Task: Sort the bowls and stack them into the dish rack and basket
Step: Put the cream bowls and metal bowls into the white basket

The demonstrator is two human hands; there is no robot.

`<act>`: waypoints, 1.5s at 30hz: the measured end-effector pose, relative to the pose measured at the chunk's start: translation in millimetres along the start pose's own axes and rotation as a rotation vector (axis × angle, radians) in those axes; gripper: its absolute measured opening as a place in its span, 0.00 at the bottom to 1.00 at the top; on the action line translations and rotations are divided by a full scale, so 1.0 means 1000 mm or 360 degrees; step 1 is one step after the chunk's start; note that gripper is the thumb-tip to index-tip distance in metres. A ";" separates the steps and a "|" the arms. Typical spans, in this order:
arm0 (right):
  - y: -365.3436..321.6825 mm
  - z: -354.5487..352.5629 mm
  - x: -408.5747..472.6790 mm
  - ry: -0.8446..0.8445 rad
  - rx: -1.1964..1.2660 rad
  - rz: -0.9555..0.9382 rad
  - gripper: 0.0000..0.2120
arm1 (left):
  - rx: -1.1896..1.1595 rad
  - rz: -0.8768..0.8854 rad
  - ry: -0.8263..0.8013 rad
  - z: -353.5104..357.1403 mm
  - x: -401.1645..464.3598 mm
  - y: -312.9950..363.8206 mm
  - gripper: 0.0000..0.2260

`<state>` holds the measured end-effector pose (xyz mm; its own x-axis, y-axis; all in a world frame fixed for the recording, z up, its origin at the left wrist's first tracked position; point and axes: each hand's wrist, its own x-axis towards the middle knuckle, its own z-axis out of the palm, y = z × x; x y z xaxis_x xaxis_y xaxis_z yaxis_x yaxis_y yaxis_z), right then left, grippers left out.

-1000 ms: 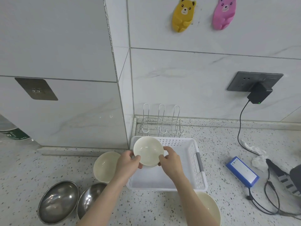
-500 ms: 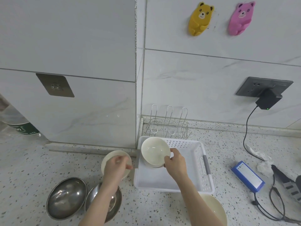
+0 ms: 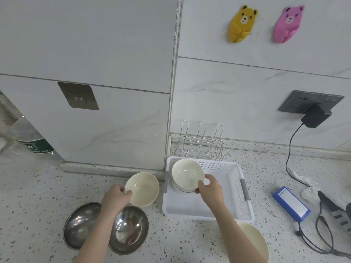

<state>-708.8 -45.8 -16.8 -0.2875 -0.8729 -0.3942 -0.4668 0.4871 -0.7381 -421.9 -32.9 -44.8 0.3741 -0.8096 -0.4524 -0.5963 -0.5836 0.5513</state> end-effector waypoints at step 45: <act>0.170 -0.108 -0.122 0.0204 0.0256 0.0468 0.08 | -0.1093 -0.0047 -0.0439 0.052 -0.155 0.048 0.05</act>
<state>-843.2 146.9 -35.2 -0.4975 -0.6805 -0.5380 -0.2136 0.6972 -0.6843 -545.7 68.2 15.0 0.1373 -0.8003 -0.5836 0.0236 -0.5864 0.8097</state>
